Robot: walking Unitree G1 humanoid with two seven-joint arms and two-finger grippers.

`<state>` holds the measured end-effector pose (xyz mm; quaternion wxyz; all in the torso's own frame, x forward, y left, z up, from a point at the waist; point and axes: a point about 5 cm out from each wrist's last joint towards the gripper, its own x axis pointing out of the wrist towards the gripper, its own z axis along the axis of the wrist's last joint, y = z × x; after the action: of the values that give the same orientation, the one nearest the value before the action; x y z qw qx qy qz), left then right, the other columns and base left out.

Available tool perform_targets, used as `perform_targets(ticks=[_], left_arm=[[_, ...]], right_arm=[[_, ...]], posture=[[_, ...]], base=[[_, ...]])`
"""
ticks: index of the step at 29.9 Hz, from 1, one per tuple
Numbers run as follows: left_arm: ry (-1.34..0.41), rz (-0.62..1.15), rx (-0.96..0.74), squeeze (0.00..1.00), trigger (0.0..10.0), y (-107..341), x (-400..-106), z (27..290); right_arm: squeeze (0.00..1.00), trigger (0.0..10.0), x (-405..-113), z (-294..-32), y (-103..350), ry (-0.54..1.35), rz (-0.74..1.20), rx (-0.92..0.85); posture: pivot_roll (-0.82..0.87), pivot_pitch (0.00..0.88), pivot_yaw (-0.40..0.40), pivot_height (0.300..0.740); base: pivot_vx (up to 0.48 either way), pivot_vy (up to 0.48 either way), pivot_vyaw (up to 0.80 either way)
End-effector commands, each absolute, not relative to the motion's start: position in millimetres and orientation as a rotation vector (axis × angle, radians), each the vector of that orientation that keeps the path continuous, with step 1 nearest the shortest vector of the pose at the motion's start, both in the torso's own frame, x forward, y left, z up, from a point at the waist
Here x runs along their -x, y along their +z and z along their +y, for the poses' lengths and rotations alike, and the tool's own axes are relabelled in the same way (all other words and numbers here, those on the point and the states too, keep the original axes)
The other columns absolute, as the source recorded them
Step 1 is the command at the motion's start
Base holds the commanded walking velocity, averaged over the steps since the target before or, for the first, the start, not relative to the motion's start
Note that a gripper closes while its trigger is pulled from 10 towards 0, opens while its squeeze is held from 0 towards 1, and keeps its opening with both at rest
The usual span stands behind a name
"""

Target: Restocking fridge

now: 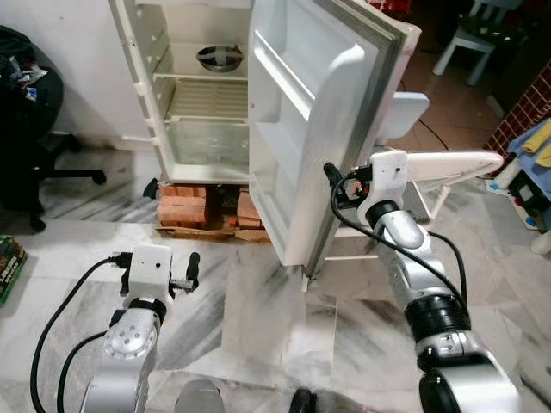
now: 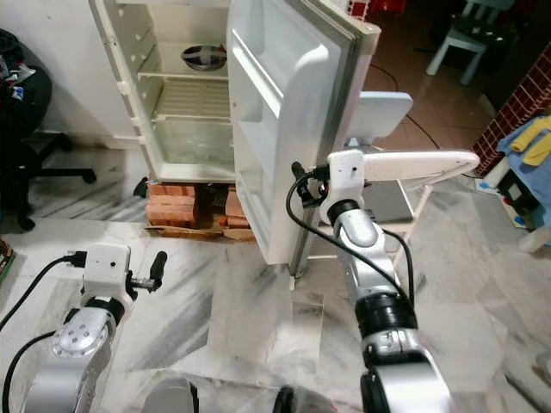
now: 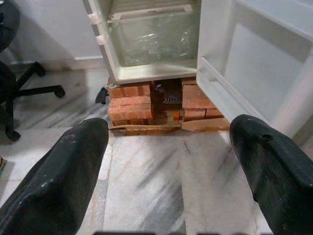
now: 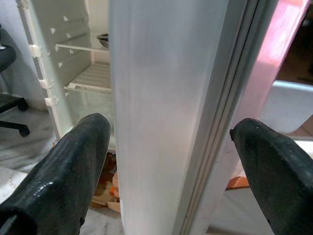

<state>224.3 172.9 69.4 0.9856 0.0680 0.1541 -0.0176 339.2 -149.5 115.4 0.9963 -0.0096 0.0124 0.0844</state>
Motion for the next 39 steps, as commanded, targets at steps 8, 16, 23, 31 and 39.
perform_targets(ticks=[8, 16, 23, 31, 39], left_arm=[[-0.035, 0.302, -0.147, 0.0, 10.0, 70.7, -226.5, 172.0], [-0.031, 0.339, -0.145, 0.0, 10.0, 64.7, -223.2, 170.0], [-0.031, 0.347, -0.148, 0.0, 10.0, 63.6, -222.8, 171.1], [-0.028, 0.355, -0.152, 0.0, 10.0, 63.4, -221.5, 171.3], [-0.011, 0.365, -0.152, 0.0, 10.0, 65.0, -215.3, 175.4]], right_arm=[[0.0, 10.0, -339.9, -158.0, 128.0, 0.077, -0.047, 0.047], [0.0, 10.0, -333.6, -168.8, 123.7, 0.004, -0.039, 0.044], [0.0, 10.0, -311.4, -179.2, 98.3, 0.018, 0.07, 0.085], [0.0, 10.0, -331.1, -198.0, 115.6, -0.096, 0.021, 0.084], [0.0, 10.0, -356.3, -194.5, 143.6, -0.076, -0.049, 0.022]], posture=[[0.21, 0.077, -0.052, 0.74], [0.21, 0.074, -0.06, 0.74], [0.2, 0.078, -0.061, 0.74], [0.2, 0.093, -0.049, 0.74], [0.23, 0.123, -0.047, 0.74]], base=[[0.338, 0.0, 0.0], [0.0, 0.0, 0.0], [0.0, 0.0, 0.0], [0.0, 0.0, 0.0], [0.0, 0.0, 0.0]])
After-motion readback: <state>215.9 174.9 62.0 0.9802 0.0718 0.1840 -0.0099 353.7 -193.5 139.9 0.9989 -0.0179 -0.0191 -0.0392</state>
